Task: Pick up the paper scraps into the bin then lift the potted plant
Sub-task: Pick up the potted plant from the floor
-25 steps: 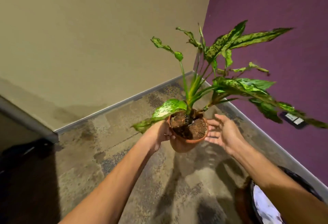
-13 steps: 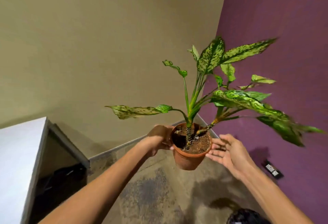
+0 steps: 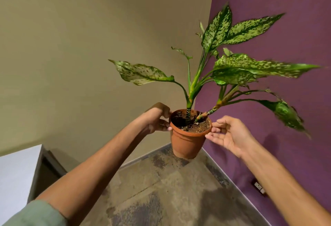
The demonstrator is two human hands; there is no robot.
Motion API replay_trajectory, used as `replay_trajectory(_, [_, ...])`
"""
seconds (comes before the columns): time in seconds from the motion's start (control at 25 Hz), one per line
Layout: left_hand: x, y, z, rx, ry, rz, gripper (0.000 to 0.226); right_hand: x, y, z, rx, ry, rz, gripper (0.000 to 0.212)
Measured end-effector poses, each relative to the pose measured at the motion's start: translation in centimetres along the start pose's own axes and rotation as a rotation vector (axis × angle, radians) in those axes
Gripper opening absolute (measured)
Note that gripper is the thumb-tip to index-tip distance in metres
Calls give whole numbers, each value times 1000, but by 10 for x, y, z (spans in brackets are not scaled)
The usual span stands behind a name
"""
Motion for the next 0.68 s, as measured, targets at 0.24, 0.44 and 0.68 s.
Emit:
replay_trajectory(0.24, [62, 5, 31, 11, -21, -111, 15, 52, -14, -34, -24, 39, 64, 19])
replay_trajectory(0.44, [133, 18, 42, -43, 2, -123, 18, 112, -20, -49, -69, 16, 141, 27])
replay_trajectory(0.68, [215, 22, 37, 2, 16, -168, 24, 181, -20, -43, -106, -50, 253, 33])
Point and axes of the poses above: each hand's wrist, its own x-axis towards the middle knuckle, its own y-axis out of the back of the hand, z = x × y, the point moved 3 cm from there along x, towards the middle knuckle, and after that the axes turned 10 degrees about x, right-handed, at the moved point
